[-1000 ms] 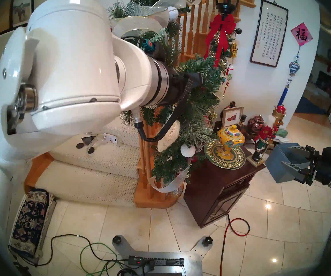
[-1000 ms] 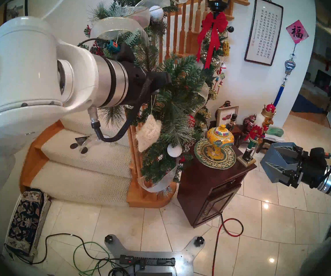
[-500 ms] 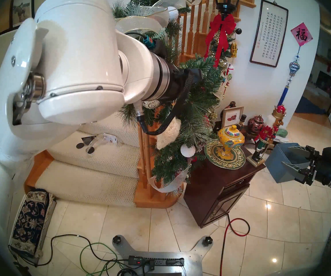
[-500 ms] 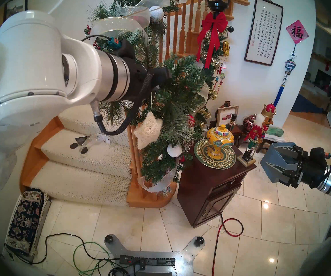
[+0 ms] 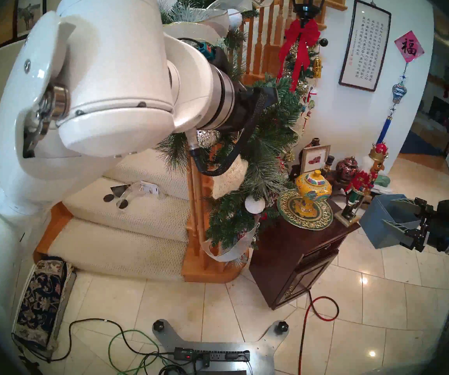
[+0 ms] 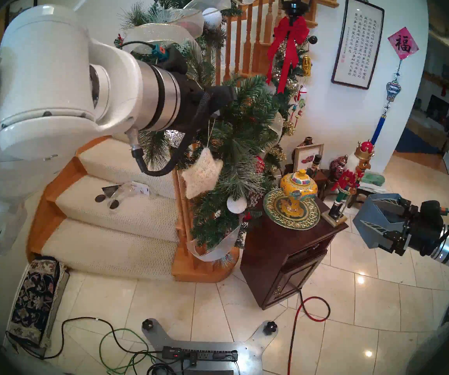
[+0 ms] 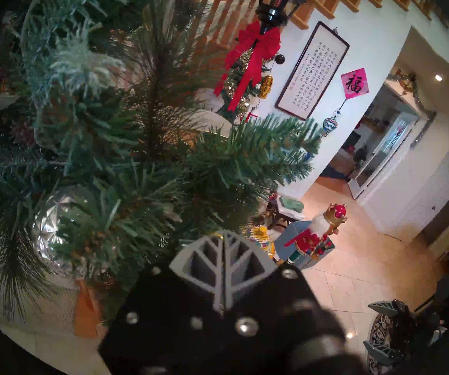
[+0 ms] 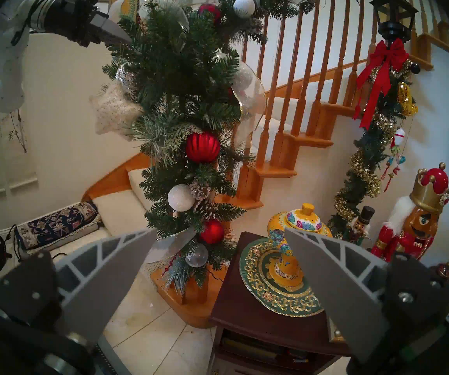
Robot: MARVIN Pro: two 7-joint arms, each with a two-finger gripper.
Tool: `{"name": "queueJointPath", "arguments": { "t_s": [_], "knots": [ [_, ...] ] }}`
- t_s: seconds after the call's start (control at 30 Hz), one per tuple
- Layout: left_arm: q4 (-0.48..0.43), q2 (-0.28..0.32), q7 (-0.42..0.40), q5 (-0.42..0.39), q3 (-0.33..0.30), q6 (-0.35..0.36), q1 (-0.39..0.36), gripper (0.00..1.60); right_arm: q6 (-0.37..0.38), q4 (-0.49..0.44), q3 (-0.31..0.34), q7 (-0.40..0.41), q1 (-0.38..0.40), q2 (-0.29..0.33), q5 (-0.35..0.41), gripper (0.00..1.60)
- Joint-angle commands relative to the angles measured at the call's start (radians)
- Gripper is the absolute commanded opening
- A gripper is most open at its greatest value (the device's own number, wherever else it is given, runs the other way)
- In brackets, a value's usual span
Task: Hang the ornament onto the Christmas-tree-style decoration
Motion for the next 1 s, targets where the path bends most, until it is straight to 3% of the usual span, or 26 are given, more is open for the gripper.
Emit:
{"name": "queueJointPath", "arguments": {
  "t_s": [0.0, 0.97],
  "knots": [
    [-0.007, -0.021, -0.003, -0.011, -0.005, 0.003, -0.018, 0.00, -0.001, 0.000, 0.003, 0.105, 0.005, 0.002, 0.000, 1.60],
    [0.017, -0.028, -0.001, -0.034, 0.001, 0.023, -0.011, 0.00, -0.001, -0.001, 0.003, 0.098, 0.005, 0.002, -0.001, 1.60]
  ]
}}
